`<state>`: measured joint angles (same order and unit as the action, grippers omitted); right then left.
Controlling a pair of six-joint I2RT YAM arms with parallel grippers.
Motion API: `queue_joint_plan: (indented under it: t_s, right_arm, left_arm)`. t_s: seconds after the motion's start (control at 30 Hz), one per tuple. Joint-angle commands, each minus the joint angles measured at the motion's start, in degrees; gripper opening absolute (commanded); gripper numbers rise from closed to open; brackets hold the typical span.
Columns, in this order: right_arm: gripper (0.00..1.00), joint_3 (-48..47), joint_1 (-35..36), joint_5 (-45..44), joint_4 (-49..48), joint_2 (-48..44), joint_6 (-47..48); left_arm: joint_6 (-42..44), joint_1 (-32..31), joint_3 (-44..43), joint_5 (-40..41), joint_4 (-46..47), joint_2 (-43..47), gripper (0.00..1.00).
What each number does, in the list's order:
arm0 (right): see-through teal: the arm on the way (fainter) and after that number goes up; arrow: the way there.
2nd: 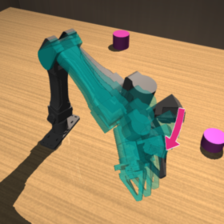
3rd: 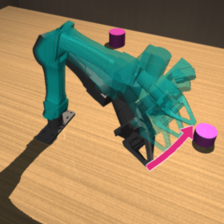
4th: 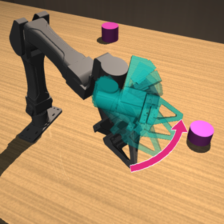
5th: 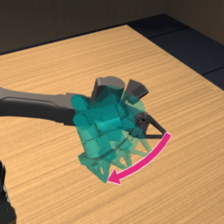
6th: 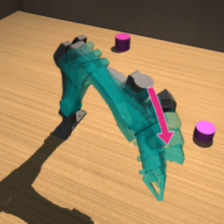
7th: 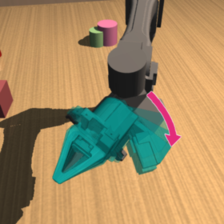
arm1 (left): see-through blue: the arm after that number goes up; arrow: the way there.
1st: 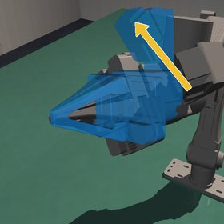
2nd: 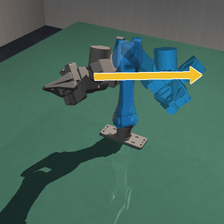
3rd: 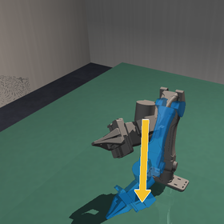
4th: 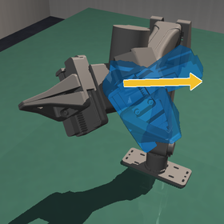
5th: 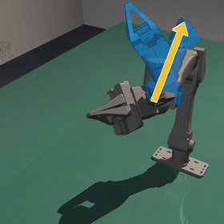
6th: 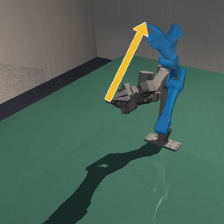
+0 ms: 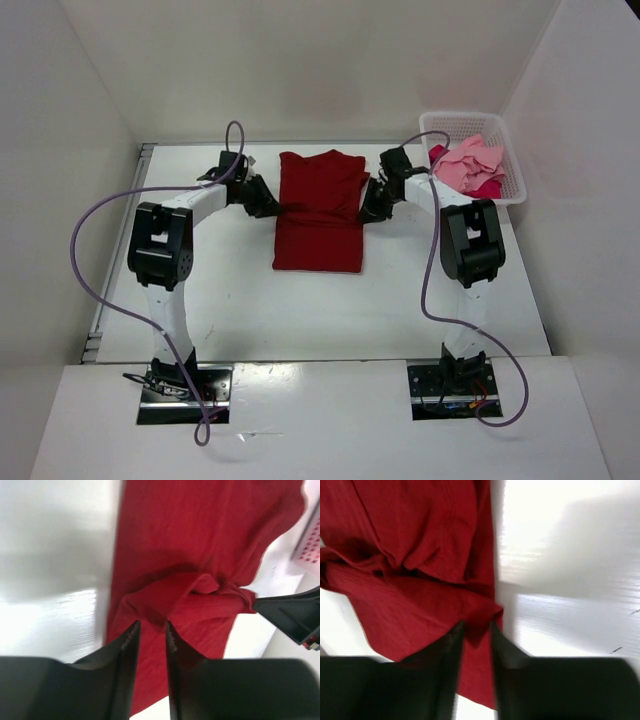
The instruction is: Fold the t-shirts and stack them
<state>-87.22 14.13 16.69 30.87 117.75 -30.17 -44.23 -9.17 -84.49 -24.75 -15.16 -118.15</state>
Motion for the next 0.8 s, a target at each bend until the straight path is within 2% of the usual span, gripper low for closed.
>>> queue_joint_plan:
  t_s: [0.0, 0.1, 0.17, 0.2, 0.27, 0.3, 0.33, 0.47, 0.7, 0.77]
  right_arm:
    - [0.40, -3.9, -0.5, -0.9, -2.4, -1.9, 1.5]
    - [0.53, -2.5, -0.5, -0.9, -2.4, -6.4, 1.5]
    - [0.54, 0.5, -0.5, -0.9, -2.4, -10.6, 1.5]
    - [0.46, 3.0, -0.5, -0.9, -2.9, -11.9, 0.9]
    - [0.24, 4.7, 2.3, -0.9, -2.9, -13.6, 0.9]
    - [0.07, 5.3, 3.6, -1.6, -2.9, -13.6, 0.9]
    - [0.02, 5.3, 5.2, -2.3, -2.9, -13.6, 0.9]
    - [0.00, 1.5, 13.0, -2.3, -3.5, -7.0, 0.9]
    - [0.00, -6.5, 17.7, -3.4, -4.9, 2.9, 0.9]
    - [0.00, -7.6, 17.7, -4.8, -4.9, 4.1, 0.3]
  left_arm:
    - [-1.4, 0.3, -2.3, -0.6, 5.9, 2.9, 0.35]
    - [-1.4, 0.3, 0.1, 1.1, 6.5, 8.7, 0.39]
    - [-2.5, -0.5, 4.0, 1.6, 8.3, 14.4, 0.39]
    - [-2.5, -1.2, 8.0, 2.2, 9.0, 16.2, 0.38]
    - [-2.5, -4.3, 12.3, 2.2, 9.7, 20.4, 0.37]
    - [-3.3, -5.4, 17.1, 2.2, 10.3, 21.3, 0.35]
    - [-3.8, -6.6, 19.3, 2.2, 11.0, 21.9, 0.34]
    - [-5.8, -10.9, 26.3, 2.2, 14.6, 20.5, 0.34]
    - [-5.8, -11.4, 32.5, 5.1, 15.3, 17.7, 0.34]
    - [-5.8, -11.4, 34.6, 6.5, 15.3, 19.1, 0.37]
